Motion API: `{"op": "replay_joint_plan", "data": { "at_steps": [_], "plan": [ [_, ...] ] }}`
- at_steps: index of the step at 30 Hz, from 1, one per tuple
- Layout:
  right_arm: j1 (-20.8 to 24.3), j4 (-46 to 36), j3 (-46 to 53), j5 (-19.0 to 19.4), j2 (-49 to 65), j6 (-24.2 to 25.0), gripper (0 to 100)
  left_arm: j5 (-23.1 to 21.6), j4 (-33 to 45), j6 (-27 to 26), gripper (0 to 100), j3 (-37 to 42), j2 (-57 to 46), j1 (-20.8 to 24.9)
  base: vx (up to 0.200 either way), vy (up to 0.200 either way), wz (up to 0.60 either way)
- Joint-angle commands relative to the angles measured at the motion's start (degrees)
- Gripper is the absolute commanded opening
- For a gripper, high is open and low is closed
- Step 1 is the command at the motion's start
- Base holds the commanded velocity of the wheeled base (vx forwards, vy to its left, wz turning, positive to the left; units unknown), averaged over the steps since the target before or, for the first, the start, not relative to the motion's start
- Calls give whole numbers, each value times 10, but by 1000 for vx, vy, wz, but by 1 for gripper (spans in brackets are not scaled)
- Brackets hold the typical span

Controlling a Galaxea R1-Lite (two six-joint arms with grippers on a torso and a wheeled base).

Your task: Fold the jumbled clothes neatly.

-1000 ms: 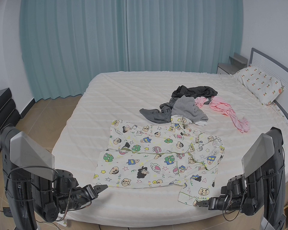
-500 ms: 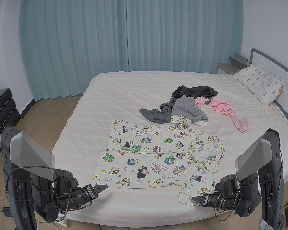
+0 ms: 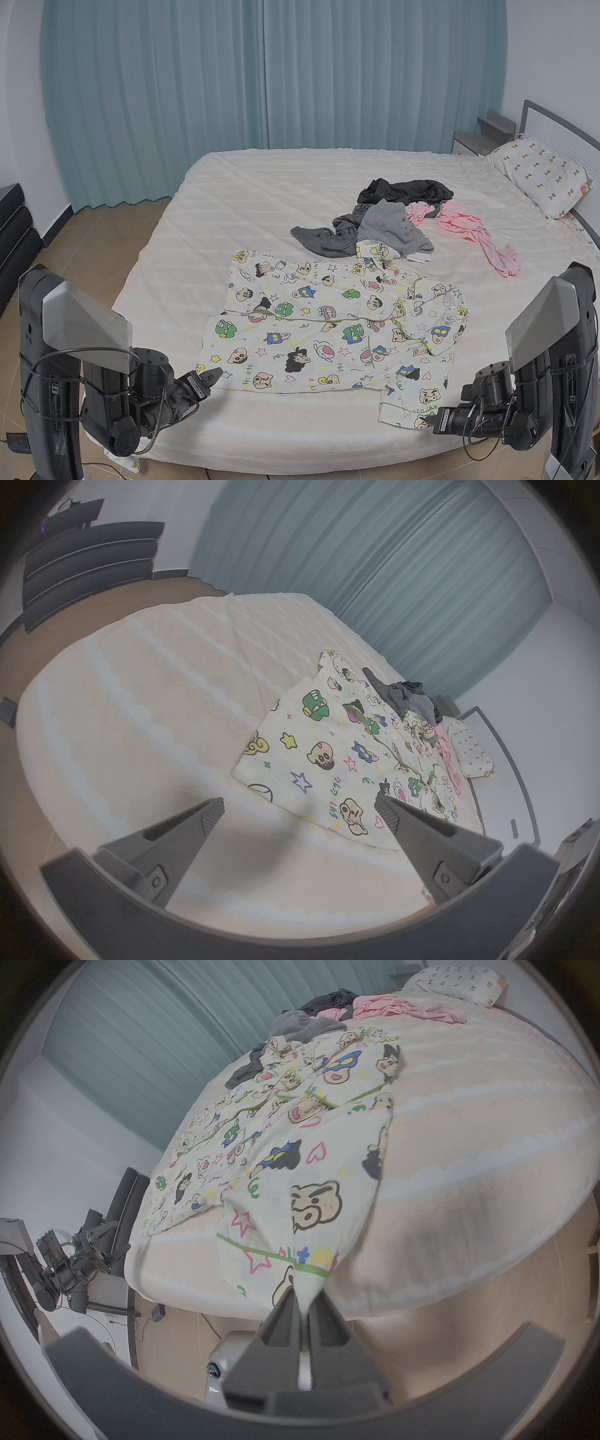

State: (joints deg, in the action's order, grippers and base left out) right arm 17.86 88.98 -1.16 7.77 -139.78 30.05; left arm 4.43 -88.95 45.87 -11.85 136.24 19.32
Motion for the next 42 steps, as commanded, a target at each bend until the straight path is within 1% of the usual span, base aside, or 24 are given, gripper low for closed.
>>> {"op": "replay_joint_plan", "data": {
  "at_steps": [1, 6, 10, 17, 28, 30, 31, 32, 38, 39, 42],
  "plan": [
    [-15, 5, 12, 2, 7, -8, 0, 7, -10, -13, 100, -36, 38, 9, 0, 0, 0],
    [-15, 5, 12, 2, 8, -10, 0, 8, 0, -20, 100, -58, 50, 8, 0, 0, 0],
    [-15, 5, 12, 2, 8, -10, 0, 10, 0, -38, 100, -63, 61, 6, 0, 0, 0],
    [-14, 6, 12, 2, 9, -10, 0, 51, 0, -68, 100, -79, 88, 7, 0, 0, 0],
    [-10, 6, 12, 2, 8, -11, 0, 61, 0, -75, 100, -107, 97, 10, 0, 0, 0],
    [-9, 6, 12, 2, 9, -11, 0, 68, 1, -82, 100, -115, 97, 11, 0, 0, 0],
    [-9, 6, 12, 2, 9, -11, 0, 81, 1, -83, 100, -117, 97, 11, 0, 0, 0],
    [-9, 6, 12, 2, 9, -11, 0, 84, 2, -83, 0, -117, 97, 12, 0, 0, 0],
    [-8, 6, 12, 2, 9, -11, 0, 94, 11, -83, 0, -122, 97, 16, 0, 0, 0],
    [-8, 6, 12, 2, 9, -11, 0, 105, 11, -89, 0, -123, 97, 18, 0, 0, 0],
    [-8, 6, 12, 2, 9, -11, 0, 113, 11, -98, 0, -119, 97, 19, 0, 0, 0]
  ]
}}
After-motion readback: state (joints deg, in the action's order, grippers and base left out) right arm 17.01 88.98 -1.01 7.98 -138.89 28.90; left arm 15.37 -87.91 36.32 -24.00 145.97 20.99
